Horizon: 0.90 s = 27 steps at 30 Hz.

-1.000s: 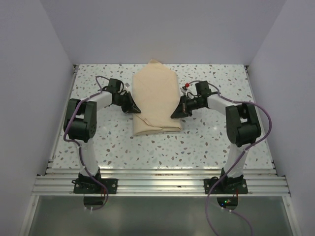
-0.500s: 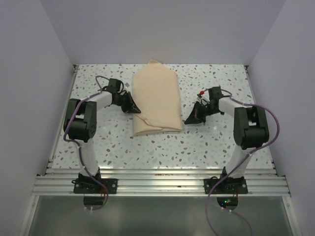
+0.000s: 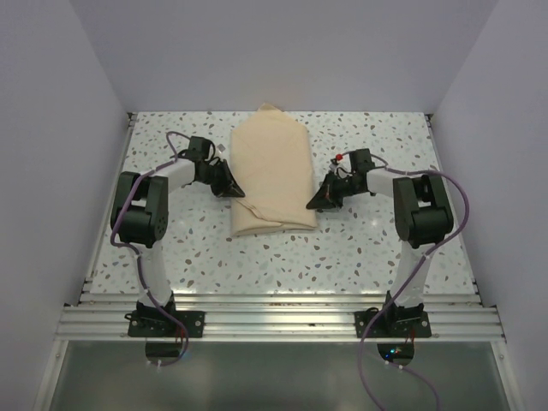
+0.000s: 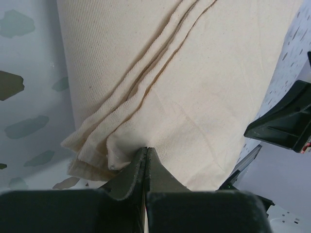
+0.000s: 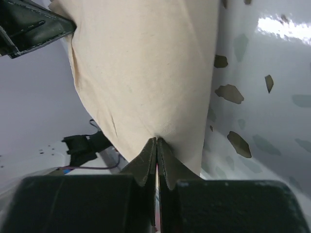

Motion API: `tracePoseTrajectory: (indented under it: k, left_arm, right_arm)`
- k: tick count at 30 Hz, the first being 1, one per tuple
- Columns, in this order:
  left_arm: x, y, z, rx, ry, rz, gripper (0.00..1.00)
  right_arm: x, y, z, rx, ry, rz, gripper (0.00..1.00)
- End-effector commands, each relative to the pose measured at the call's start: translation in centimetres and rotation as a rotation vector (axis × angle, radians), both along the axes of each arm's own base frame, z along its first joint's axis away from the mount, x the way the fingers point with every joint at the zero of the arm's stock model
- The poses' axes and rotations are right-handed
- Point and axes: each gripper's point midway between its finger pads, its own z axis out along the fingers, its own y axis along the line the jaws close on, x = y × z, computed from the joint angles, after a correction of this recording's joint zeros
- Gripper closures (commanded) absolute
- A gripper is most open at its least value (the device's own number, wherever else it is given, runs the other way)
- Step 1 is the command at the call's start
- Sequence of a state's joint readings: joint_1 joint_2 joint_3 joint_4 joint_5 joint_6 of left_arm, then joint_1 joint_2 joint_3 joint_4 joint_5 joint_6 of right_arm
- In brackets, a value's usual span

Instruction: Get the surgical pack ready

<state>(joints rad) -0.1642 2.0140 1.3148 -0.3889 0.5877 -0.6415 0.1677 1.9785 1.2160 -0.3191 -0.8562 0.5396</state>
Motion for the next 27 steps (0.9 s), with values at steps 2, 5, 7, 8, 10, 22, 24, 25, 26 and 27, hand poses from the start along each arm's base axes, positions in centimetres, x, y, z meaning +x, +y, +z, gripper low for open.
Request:
tracePoseTrajectory:
  k: [2,5,7,8,10,22,24,25,26,27]
  left_arm:
    - [-0.3,1.3,-0.9,0.065,0.012,-0.006,0.99]
    - [-0.3,1.3,-0.9,0.068,0.011,-0.009,0.99]
    - [-0.1,1.4,-0.3,0.075,-0.006,-0.010,0.99]
    - [0.2,1.4,0.2,0.078,-0.023,-0.014,0.99]
    - [1.1,1.5,1.3,0.081,-0.053,-0.011,0.99]
    - [8.3,-0.8,3.1,-0.069,-0.146,0.024,0.87]
    - [8.8,-0.8,1.1,-0.076,-0.119,0.031,0.87]
    - [9.0,-0.8,0.7,-0.081,-0.111,0.035,0.87]
    - [9.3,-0.7,-0.4,-0.089,-0.105,0.041,0.87]
    - [9.5,-0.5,-0.8,-0.093,-0.105,0.046,0.87]
  right_arm:
    - [-0.4,-1.0,-2.0,0.031,0.057,-0.044,1.00]
    - [0.7,-1.8,-0.4,0.011,-0.001,-0.063,1.00]
    - [1.5,-1.9,1.0,-0.001,-0.030,-0.061,1.00]
    - [2.8,-1.6,2.4,0.017,-0.069,-0.067,1.00]
    - [4.3,-1.0,3.8,0.048,-0.110,-0.078,1.00]
    - [15.3,3.2,4.0,0.193,-0.162,-0.142,1.00]
    - [16.2,3.4,1.4,0.205,-0.129,-0.163,1.00]
    - [16.4,3.5,0.5,0.213,-0.120,-0.166,1.00]
    - [16.9,3.5,0.3,0.226,-0.116,-0.178,1.00]
    - [17.3,3.6,-1.3,0.229,-0.112,-0.184,1.00]
